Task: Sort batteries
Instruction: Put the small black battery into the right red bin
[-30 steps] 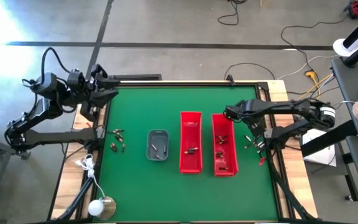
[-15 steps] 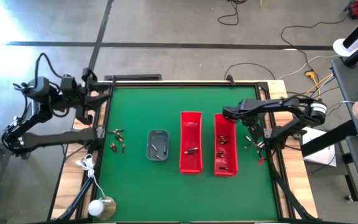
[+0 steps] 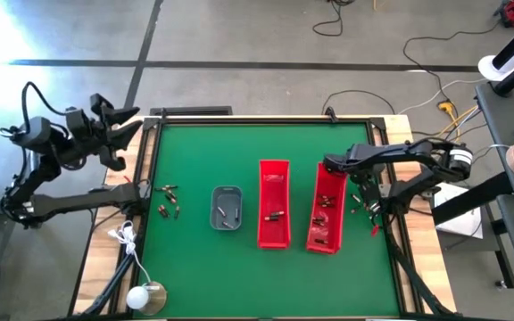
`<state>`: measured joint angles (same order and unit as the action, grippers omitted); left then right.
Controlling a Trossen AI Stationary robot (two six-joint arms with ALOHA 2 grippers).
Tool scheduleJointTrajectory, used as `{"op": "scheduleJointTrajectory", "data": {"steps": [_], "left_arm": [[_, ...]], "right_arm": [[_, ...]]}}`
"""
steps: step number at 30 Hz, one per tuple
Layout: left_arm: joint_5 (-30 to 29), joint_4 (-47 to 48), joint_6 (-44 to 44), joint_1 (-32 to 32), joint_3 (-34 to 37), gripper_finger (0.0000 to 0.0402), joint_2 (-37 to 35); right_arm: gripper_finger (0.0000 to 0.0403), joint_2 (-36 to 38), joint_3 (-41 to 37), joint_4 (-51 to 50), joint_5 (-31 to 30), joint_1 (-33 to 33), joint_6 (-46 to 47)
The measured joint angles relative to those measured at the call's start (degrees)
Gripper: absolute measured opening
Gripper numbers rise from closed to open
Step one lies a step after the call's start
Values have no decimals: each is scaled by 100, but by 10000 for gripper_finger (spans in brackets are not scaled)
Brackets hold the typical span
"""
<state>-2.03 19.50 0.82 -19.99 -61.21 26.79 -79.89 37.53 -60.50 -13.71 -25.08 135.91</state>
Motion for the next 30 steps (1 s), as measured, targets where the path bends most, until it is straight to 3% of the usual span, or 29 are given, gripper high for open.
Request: {"op": "scheduleJointTrajectory", "data": {"steps": [12,25,30], "left_arm": [[-202,-102,23,0,0,151,251],[-196,-220,71,0,0,151,328],[-200,-395,322,0,0,151,352]], "right_arm": [[221,660,432,182,-157,33,-288],[220,707,538,2331,-210,248,-279],[219,756,532,1096,-377,219,-192]]}}
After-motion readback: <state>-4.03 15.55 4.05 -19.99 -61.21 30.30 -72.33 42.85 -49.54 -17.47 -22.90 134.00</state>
